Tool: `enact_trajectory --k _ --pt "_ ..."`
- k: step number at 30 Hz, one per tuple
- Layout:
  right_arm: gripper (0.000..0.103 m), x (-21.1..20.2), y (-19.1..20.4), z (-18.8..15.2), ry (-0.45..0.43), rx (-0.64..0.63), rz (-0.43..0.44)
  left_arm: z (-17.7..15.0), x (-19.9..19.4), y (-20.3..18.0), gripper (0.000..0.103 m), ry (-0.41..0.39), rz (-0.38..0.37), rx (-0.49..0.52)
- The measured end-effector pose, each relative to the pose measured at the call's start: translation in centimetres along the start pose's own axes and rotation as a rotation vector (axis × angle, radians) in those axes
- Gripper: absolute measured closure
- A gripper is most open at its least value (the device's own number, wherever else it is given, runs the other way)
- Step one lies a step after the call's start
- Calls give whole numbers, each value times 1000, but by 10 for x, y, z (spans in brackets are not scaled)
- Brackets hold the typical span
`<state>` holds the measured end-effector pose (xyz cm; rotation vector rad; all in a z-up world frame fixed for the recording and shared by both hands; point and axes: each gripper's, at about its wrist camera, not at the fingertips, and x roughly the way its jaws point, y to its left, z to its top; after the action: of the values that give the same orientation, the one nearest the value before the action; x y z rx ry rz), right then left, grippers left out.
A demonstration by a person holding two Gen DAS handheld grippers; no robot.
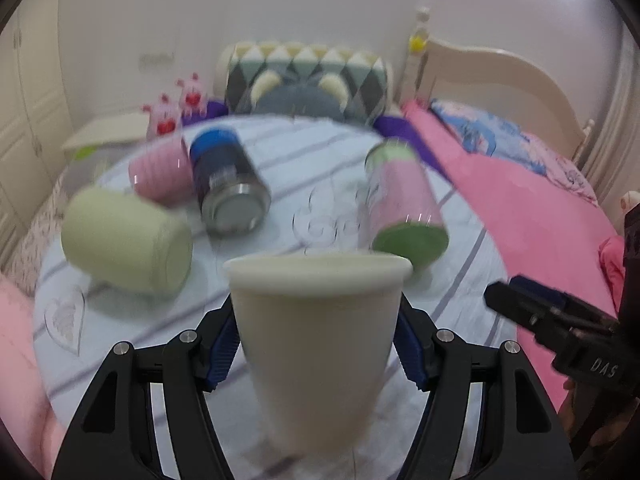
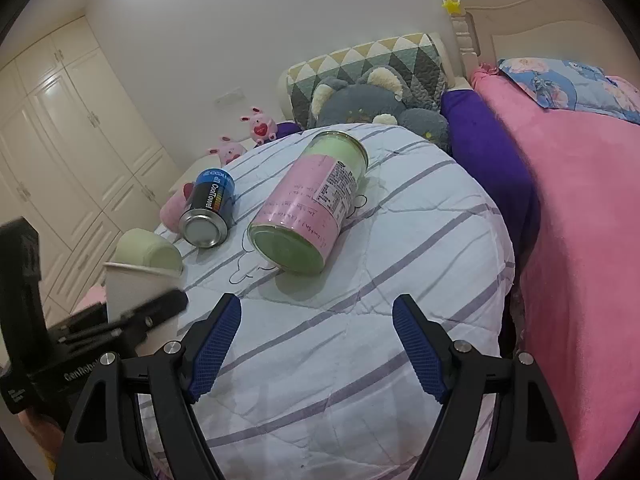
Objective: Flip cup upright
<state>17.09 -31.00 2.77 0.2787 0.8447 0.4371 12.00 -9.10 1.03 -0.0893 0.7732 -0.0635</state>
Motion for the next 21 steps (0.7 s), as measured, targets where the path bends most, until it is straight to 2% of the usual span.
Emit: enact_trajectory --k 2,8,11,13,21 --pt "24 0 0 1 0 2 -6 3 1 -2 34 -24 0 17" --pt "24 2 2 0 11 4 -19 -3 27 7 33 61 -9 -13" --pt "23 3 4 -1 18 3 -23 -4 33 12 26 82 -13 -30" --pt "24 3 4 -2 20 2 -28 -3 34 12 14 75 -17 -36" --pt "24 2 5 -1 17 9 -38 -1 32 9 12 50 -5 -17"
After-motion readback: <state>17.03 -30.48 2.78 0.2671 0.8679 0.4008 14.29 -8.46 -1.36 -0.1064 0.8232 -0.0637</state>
